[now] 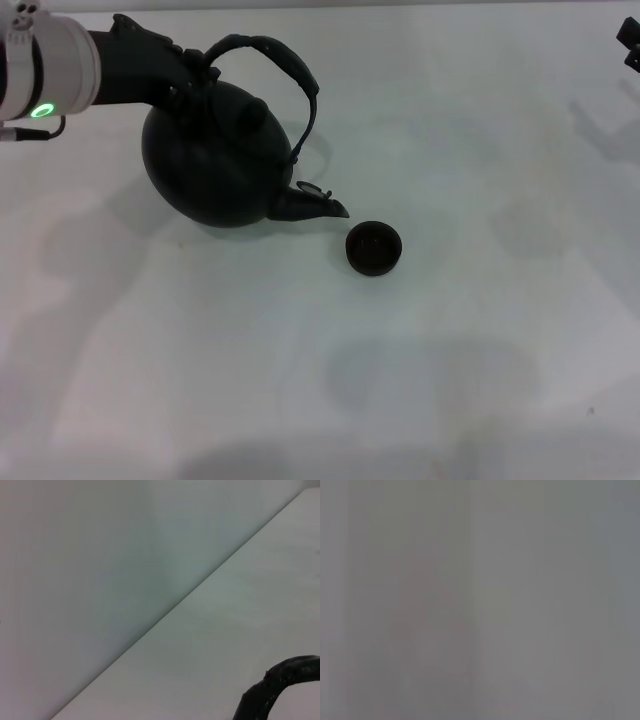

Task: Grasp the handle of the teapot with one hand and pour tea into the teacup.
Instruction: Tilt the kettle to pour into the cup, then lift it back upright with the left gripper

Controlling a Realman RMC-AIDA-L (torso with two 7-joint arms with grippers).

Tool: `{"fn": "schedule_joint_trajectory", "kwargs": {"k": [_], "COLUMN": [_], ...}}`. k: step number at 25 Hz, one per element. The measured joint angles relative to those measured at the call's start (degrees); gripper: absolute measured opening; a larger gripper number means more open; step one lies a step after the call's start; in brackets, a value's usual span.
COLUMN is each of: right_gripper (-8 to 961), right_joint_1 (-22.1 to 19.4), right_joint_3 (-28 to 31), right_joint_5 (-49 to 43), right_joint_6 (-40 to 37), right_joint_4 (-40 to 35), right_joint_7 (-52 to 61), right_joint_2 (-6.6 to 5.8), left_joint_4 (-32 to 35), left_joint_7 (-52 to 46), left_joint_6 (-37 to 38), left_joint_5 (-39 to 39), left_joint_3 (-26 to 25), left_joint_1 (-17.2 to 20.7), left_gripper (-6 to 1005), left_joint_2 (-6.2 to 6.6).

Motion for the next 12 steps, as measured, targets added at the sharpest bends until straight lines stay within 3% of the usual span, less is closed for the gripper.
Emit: {"fn": "schedule_joint_trajectory", "kwargs": {"k": [12], "right_gripper": [872], "right_joint_1": [0.36], "right_joint_3": [0.00], "right_joint_5": [0.00], "right_joint_6": [-0.42], "right_joint_4": [0.08], "right_joint_7": [-0.06], "right_joint_2": [0.00], "left_joint_4": [-0.60], "left_joint_7": [-3.77], "left_joint_6": [1.72], "left_joint_5": [7.26], "left_joint_3": [4.06], "left_joint_1": [-2.99], "left_gripper": [163], "left_joint_2": [-0.04]}}
